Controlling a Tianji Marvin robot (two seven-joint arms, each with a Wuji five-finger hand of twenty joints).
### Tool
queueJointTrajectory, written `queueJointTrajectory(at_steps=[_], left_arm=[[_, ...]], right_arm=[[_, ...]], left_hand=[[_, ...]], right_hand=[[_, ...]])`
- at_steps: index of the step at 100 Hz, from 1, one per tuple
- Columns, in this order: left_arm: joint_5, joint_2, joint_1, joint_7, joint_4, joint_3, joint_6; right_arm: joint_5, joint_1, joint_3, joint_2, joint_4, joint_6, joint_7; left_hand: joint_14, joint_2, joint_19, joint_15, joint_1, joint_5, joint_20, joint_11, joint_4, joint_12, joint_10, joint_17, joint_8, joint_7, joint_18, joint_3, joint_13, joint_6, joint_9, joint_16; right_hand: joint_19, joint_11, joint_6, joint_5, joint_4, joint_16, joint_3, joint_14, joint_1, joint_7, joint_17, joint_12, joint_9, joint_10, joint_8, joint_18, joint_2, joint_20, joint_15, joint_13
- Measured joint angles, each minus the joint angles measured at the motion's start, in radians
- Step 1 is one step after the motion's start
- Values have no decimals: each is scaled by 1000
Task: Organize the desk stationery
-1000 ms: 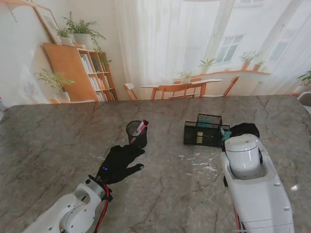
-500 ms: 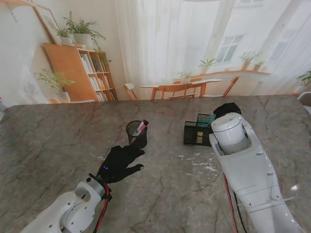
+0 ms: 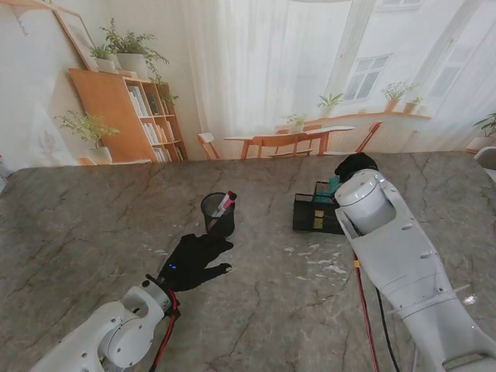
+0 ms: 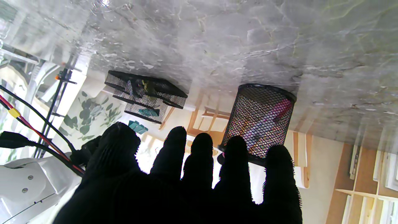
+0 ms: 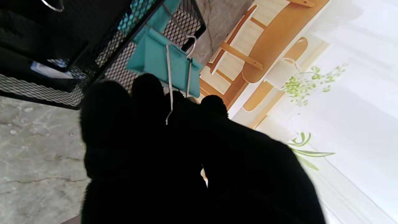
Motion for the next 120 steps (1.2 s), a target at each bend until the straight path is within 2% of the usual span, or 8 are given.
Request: queueJointTrajectory(at_steps=[35,75,78,89,106,120], left_arm=[[-3,1,-2,-10,-2,2,5],[-5,1,-1,-14,-3,2,8],[-5,1,-1,-14,-4,2,8],[-5,1,0,-14,-5,1,8],[-5,1,1,-13,-8,0,9],[-5,1,1,-13,-10,0,9]], right_arm=[[-4,81,-60,-1,130,-18,-2],[-10,97,-88,-5,159,-41,9],[-10,97,-89,-5,159,-41,9],[-12,97,-93,-4,159,-42,12],[-71,90,-102,11,155,-69,57],[-114,76,-102,32,141,-104,91]], left_hand=[[0,0,0,0,0,0,0,0,0,0,0,0,0,0,0,0,0,0,0,0],[0,0,0,0,0,0,0,0,0,0,0,0,0,0,0,0,0,0,0,0],[0,0,0,0,0,0,0,0,0,0,0,0,0,0,0,0,0,0,0,0],[0,0,0,0,0,0,0,0,0,0,0,0,0,0,0,0,0,0,0,0],[0,0,0,0,0,0,0,0,0,0,0,0,0,0,0,0,0,0,0,0],[0,0,0,0,0,0,0,0,0,0,0,0,0,0,0,0,0,0,0,0]], right_hand=[[0,0,-11,0,0,0,0,-4,0,0,-9,0,0,-1,0,0,9,0,0,0],[0,0,-20,0,1,0,0,-10,0,0,-27,1,-3,0,0,0,19,0,-1,-1],[0,0,-24,0,21,0,0,-10,-2,0,-35,1,-5,0,0,0,20,0,-1,-2],[0,0,-45,-34,43,0,-1,-10,-15,0,-66,1,-33,-1,1,0,17,0,-5,-32],[0,0,-64,-34,43,0,-1,-10,-24,-12,-115,1,-59,-22,3,0,7,5,2,-69],[0,0,-91,-34,43,-1,-1,-10,-41,-18,-178,1,-105,-28,14,5,-4,52,9,-117]])
